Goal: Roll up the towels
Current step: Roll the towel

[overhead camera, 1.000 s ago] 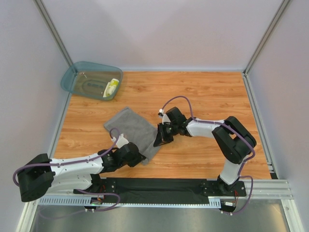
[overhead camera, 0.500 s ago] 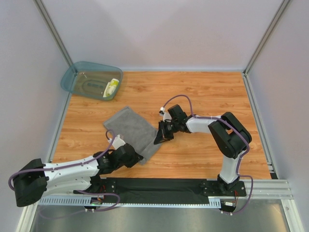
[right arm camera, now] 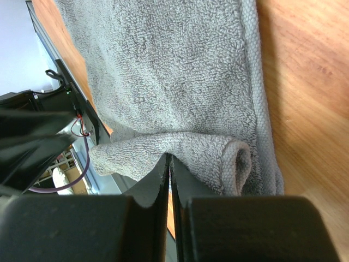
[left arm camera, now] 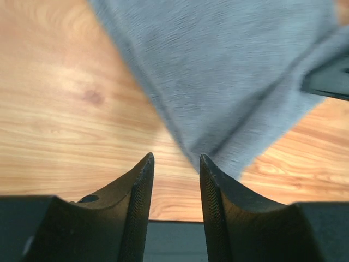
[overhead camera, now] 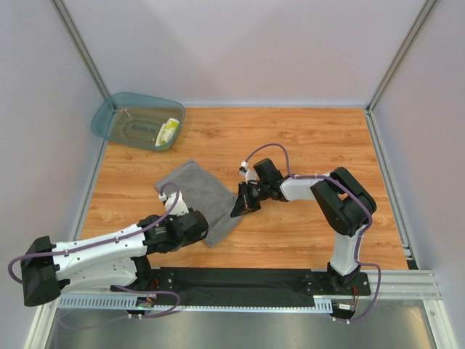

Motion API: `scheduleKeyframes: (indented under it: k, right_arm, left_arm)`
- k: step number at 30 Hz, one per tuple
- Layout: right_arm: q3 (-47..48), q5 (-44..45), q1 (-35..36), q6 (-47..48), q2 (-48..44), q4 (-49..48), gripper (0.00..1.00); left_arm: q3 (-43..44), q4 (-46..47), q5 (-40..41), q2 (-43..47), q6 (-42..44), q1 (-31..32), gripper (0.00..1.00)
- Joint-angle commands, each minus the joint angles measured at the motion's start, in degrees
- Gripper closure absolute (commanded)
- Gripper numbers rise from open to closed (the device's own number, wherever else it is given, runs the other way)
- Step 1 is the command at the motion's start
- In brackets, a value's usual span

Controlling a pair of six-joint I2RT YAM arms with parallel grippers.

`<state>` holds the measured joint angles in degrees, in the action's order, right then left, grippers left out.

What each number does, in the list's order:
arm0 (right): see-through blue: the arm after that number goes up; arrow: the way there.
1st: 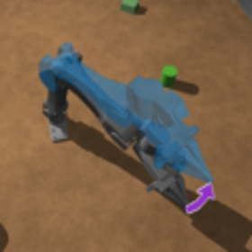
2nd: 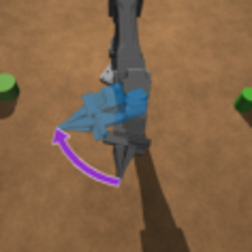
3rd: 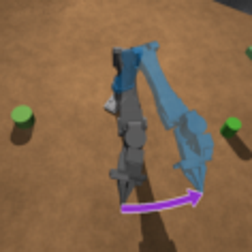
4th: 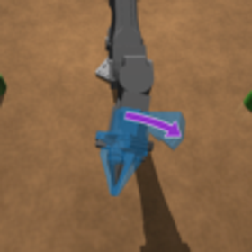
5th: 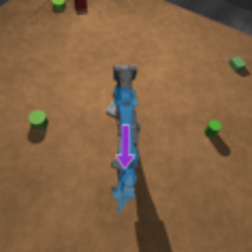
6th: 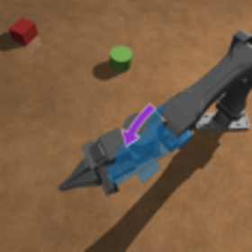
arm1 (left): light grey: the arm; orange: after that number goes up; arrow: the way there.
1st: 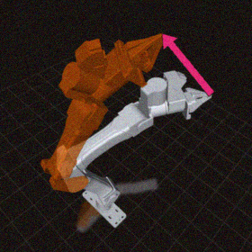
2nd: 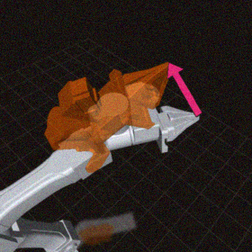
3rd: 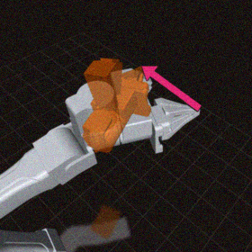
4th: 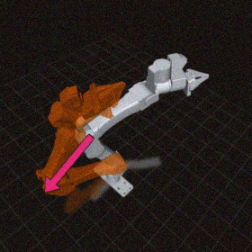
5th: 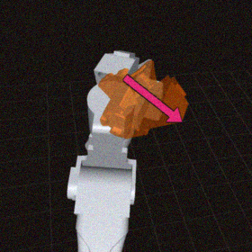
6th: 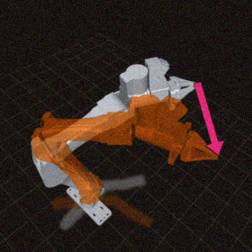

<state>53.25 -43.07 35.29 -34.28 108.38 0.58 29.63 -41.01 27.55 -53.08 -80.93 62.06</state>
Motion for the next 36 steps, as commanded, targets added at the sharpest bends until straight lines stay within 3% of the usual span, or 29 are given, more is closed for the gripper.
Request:
scheduleKeyframes:
  k: [1, 7, 15, 18, 28, 36]
  right_arm:
    - [-0.79, 7.12, 0.04, 2.47, 2.19, 1.53, 0.96]
    - [0.45, 7.38, 0.31, 3.26, 2.01, 3.46, 0.96]
    - [1.15, 7.74, 0.40, 3.70, 1.92, 4.87, 0.97]
    - [1.24, 7.82, 0.48, 3.78, 1.93, 5.31, 0.97]
    - [1.68, 8.09, 0.48, 4.49, 2.36, 6.54, 0.97]
    - [3.34, 8.00, 0.40, 4.58, 3.50, 7.50, 0.98]
  left_arm:
    - [9.64, -11.72, 9.88, -2.72, 7.25, 3.94, 0.55]
    - [16.43, 3.17, 7.18, -8.96, 25.62, 7.98, 0.57]
    - [10.72, 24.38, -7.15, -13.80, 37.33, 8.69, 0.58]
    - [10.36, 23.62, -7.34, -16.35, 36.55, 8.60, 0.58]
    - [7.03, 16.76, 3.64, -19.17, 31.62, 8.69, 0.57]
    - [2.55, 18.42, 0.58, -19.87, 29.95, 8.69, 0.56]
